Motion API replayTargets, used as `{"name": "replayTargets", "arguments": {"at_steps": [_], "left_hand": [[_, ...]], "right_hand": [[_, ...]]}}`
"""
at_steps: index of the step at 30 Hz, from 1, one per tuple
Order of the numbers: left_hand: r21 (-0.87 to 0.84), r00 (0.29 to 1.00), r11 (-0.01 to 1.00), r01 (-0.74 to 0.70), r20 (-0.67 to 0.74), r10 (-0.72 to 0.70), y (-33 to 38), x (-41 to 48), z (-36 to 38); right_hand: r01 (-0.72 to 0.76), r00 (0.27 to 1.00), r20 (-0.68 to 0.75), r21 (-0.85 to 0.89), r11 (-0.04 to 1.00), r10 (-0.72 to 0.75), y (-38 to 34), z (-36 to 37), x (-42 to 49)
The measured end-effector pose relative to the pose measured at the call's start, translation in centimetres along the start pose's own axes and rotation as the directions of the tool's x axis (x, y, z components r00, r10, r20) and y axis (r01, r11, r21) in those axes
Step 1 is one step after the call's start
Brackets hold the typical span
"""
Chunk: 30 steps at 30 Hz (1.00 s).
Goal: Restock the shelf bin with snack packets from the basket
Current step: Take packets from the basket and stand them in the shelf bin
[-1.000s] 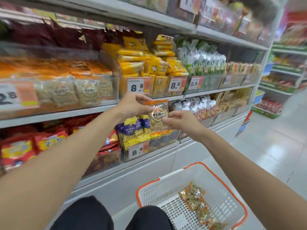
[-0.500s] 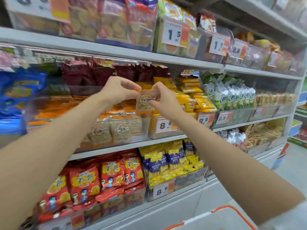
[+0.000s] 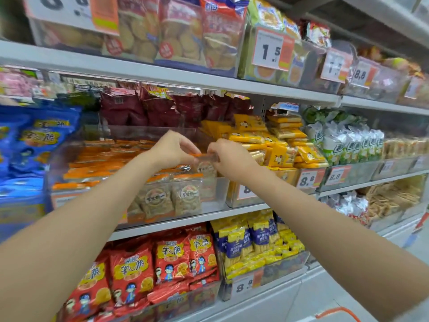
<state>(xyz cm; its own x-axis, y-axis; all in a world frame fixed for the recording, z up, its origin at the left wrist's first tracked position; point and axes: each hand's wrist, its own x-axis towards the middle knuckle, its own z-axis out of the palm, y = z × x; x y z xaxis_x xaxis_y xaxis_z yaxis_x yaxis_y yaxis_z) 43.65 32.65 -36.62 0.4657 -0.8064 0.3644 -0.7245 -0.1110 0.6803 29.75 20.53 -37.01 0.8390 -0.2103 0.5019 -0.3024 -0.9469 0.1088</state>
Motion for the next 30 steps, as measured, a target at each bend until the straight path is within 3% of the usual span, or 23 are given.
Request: {"name": "replayTargets", "arguments": {"at_steps": [2, 4, 13, 16, 18, 21, 24, 30], "left_hand": [[0.119, 0.999, 0.993, 0.003, 0.042, -0.008, -0.6, 0.1, 0.9], [0.225, 0.999, 0.974, 0.014, 0.034, -0.023, -0.8, 0.1, 1.5], [0.315, 0.988, 0.949, 0.028, 0.137, -0.075, -1.8, 0.8, 1.9], [0.246, 0.998, 0.969, 0.017, 0.059, -0.032, -1.3, 0.5, 1.6], [0.238, 0.998, 0.971, -0.002, -0.056, 0.016, -0.6, 0.0, 1.6], [0.242, 0.975, 0.967, -0.075, -0.187, 0.122, 1.2, -1.2, 2.0], [0.25, 0.969, 0.956, -0.156, -0.148, 0.197, 3.6, -2.6, 3.6], [0.21, 0.982, 0.959, -0.189, 0.058, 0.181, 6.8, -5.4, 11.0]], "right_hand": [[0.074, 0.997, 0.037, -0.25, 0.965, -0.067, -0.2, 0.5, 0.0], [0.104, 0.993, 0.093, -0.387, 0.916, -0.073, -0.5, 0.7, 0.1], [0.162, 0.961, 0.273, -0.421, 0.893, -0.046, -0.8, -0.2, 0.9], [0.147, 0.982, 0.164, -0.317, 0.937, -0.099, -0.5, 0.0, 0.4], [0.143, 0.986, -0.065, -0.147, 0.979, -0.154, 0.0, 0.1, -0.7], [0.202, 0.908, -0.379, 0.025, 0.979, -0.177, 0.7, 0.5, -3.8], [0.176, 0.913, -0.386, 0.071, 0.982, -0.136, 1.2, 1.0, -7.4], [-0.062, 0.961, -0.247, 0.243, 0.968, 0.124, 3.9, 2.2, -15.0]]}}
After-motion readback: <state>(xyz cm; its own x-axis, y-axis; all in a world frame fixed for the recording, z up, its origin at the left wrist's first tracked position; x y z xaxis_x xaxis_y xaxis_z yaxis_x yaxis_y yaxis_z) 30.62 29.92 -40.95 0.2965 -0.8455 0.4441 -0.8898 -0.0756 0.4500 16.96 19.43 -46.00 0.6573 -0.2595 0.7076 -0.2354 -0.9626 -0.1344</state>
